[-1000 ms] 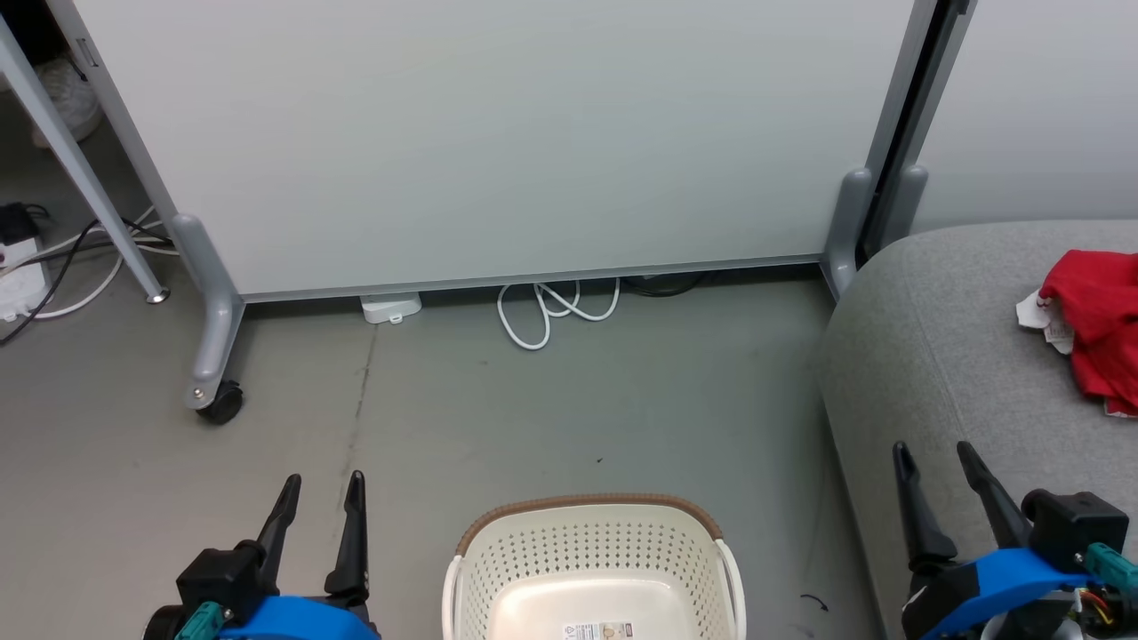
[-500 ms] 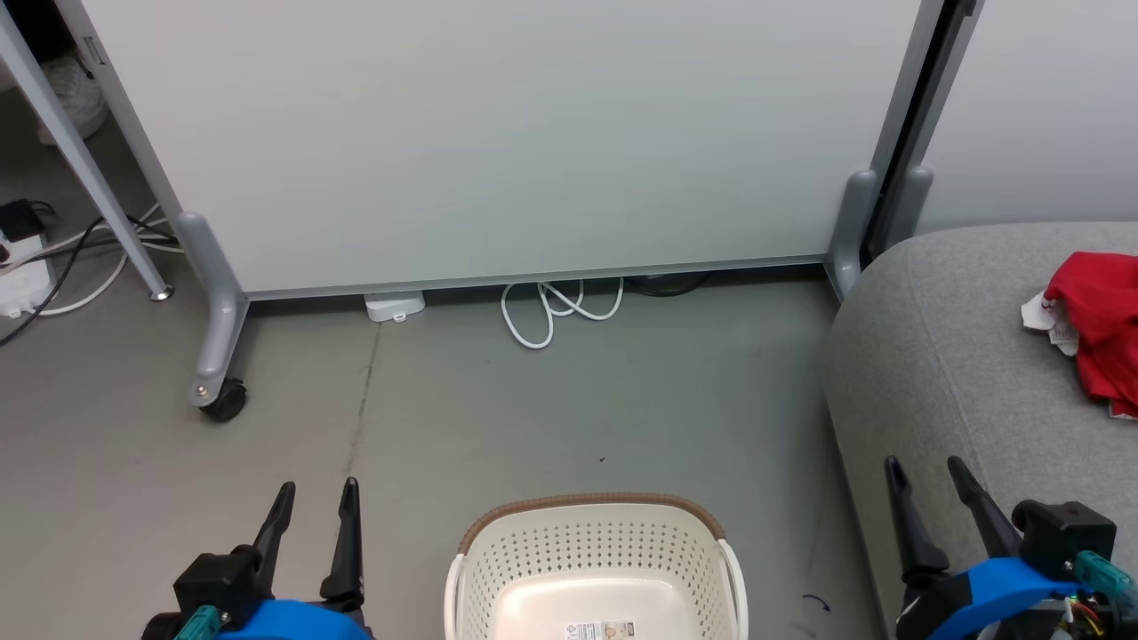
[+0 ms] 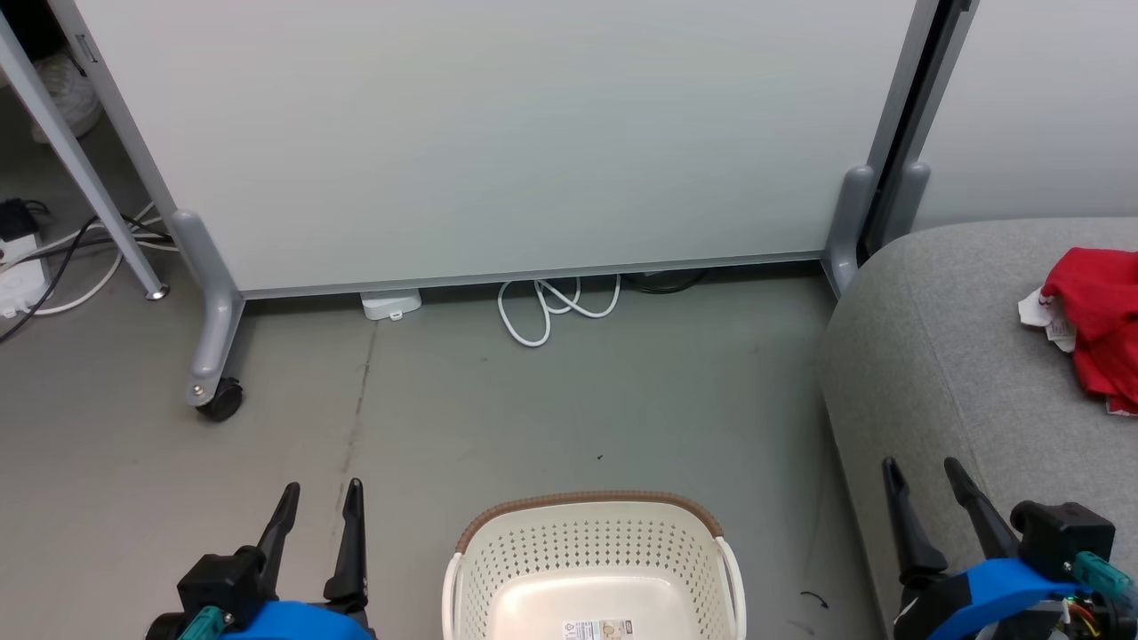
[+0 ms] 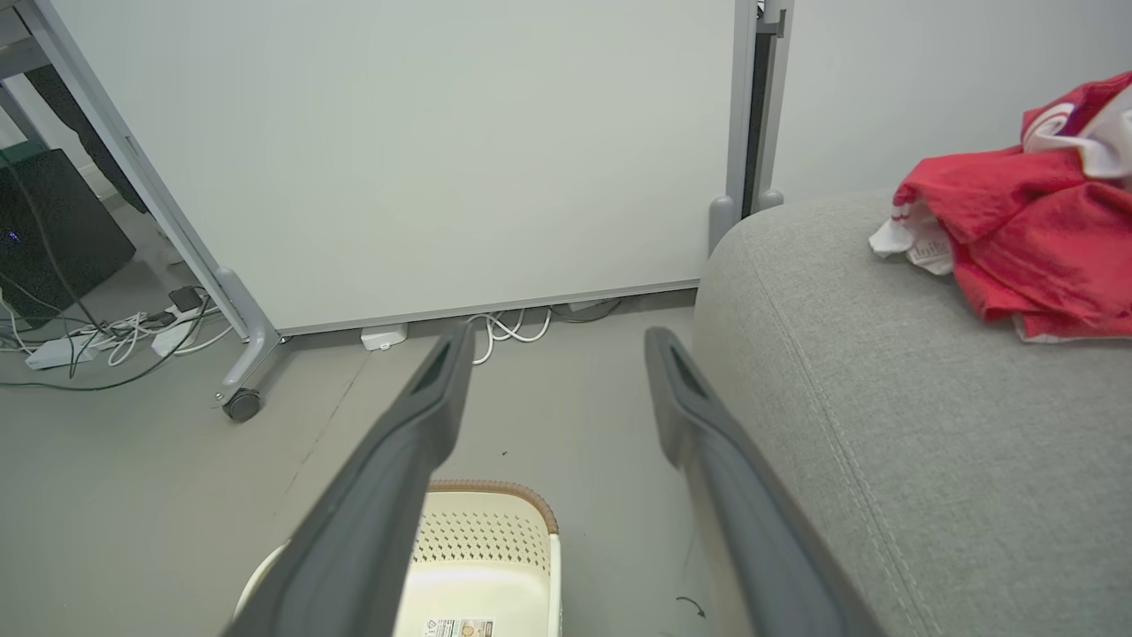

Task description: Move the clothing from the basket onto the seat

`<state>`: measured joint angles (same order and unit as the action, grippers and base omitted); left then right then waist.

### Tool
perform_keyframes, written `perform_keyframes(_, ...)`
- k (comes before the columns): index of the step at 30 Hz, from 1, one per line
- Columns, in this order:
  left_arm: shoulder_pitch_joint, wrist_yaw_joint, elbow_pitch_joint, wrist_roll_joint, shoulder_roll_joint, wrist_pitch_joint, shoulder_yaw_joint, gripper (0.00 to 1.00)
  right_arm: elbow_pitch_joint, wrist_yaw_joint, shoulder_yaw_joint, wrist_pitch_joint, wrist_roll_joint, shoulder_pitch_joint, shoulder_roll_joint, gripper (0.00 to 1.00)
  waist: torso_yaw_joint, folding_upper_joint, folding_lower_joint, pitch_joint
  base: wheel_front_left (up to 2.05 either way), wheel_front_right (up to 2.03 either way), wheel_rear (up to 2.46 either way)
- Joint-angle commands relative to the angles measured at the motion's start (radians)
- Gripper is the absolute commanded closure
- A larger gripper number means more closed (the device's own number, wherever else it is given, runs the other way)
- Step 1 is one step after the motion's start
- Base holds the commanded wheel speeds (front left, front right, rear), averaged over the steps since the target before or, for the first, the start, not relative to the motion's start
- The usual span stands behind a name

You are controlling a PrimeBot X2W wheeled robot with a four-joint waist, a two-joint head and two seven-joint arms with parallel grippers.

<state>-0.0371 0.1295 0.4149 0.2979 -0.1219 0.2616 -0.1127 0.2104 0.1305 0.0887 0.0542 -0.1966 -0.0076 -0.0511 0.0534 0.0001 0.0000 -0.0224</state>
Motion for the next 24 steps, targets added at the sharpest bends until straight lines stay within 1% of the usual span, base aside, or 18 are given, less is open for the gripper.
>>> perform_keyframes(1,0.007,0.001,-0.003,0.004,-0.001,0.005,-0.004,0.00,0.003,0.001,-0.001,0.004,-0.005,0.002,0.001,0.00,0.001,-0.0001,0.0000,0.000,0.00,0.00,0.00)
perform_keyframes(2,0.007,0.001,-0.003,0.004,-0.001,0.005,-0.004,0.00,0.003,0.001,-0.001,0.004,-0.005,0.002,0.001,0.00,0.001,-0.0001,0.0000,0.000,0.00,0.00,0.00)
perform_keyframes(3,0.001,0.000,-0.001,0.002,0.000,0.000,-0.002,1.00,0.001,0.000,0.000,0.000,-0.003,0.000,0.000,1.00,0.001,-0.0001,0.0000,0.000,0.00,0.00,0.00)
perform_keyframes(10,0.048,0.000,0.057,0.008,0.015,-0.008,-0.001,1.00,0.069,0.000,0.001,-0.003,-0.014,0.018,0.006,1.00,0.000,-0.0001,0.0000,0.000,0.00,0.00,0.00)
perform_keyframes(24,0.026,0.000,0.017,0.245,0.026,-0.075,0.042,1.00,0.064,0.000,0.006,-0.034,-0.270,-0.005,0.005,1.00,-0.006,-0.0001,0.0000,0.003,0.00,0.00,0.00)
